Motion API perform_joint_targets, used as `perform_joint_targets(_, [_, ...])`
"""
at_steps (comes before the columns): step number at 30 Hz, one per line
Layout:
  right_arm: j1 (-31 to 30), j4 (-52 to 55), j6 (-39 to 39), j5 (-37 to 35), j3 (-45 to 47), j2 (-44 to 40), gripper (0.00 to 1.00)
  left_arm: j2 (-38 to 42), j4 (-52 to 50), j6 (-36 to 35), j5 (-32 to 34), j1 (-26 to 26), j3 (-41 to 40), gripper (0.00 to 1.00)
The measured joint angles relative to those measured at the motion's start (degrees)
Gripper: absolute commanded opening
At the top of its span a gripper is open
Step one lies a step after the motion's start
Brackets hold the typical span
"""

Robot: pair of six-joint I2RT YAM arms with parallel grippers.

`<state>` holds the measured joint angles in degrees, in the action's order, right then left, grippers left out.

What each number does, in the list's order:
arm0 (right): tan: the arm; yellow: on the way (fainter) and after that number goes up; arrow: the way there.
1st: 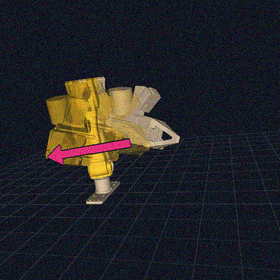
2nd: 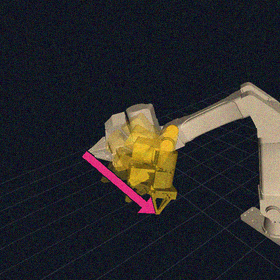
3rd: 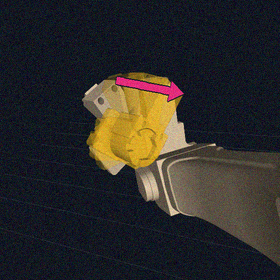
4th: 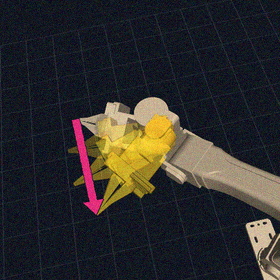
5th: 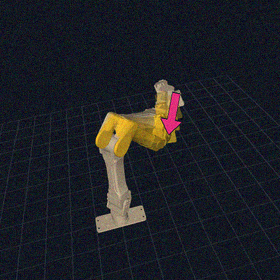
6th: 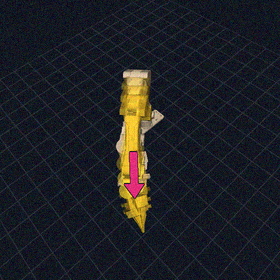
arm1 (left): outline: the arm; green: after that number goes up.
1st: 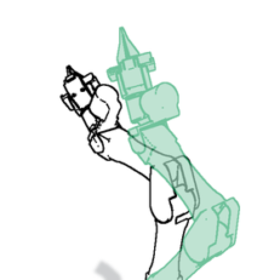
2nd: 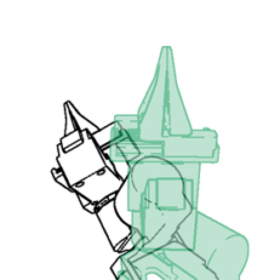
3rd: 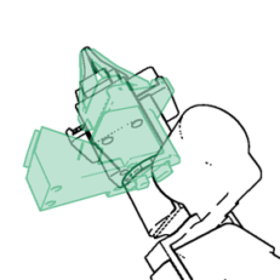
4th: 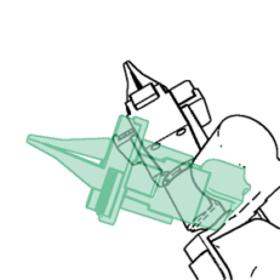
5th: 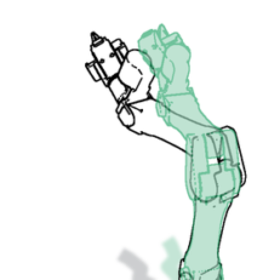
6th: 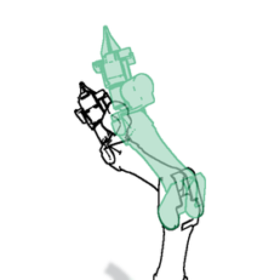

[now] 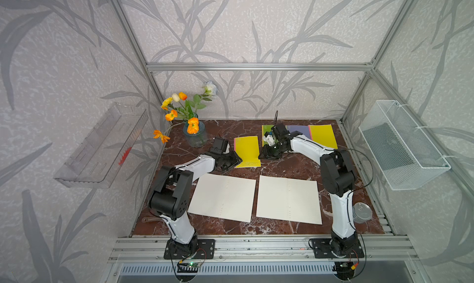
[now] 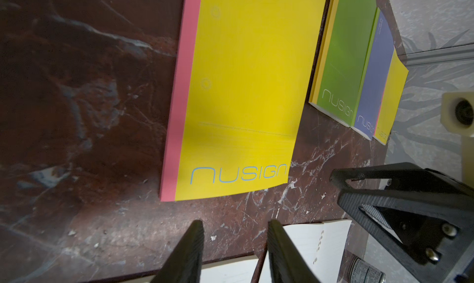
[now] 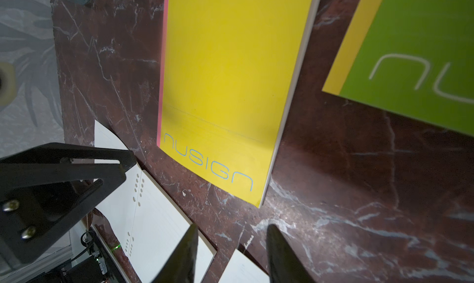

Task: Close the notebook
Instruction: Move the notebook to the center of the board.

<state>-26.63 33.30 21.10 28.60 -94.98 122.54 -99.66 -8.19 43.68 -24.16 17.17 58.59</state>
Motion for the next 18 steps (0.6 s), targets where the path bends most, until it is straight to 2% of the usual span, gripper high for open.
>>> perform_joint_targets(18, [-1.1, 1.0, -0.1, -0.1, -0.7, 2.9, 0.38, -3.5, -5.2, -1.7, 3.3, -0.1, 2.6, 0.44])
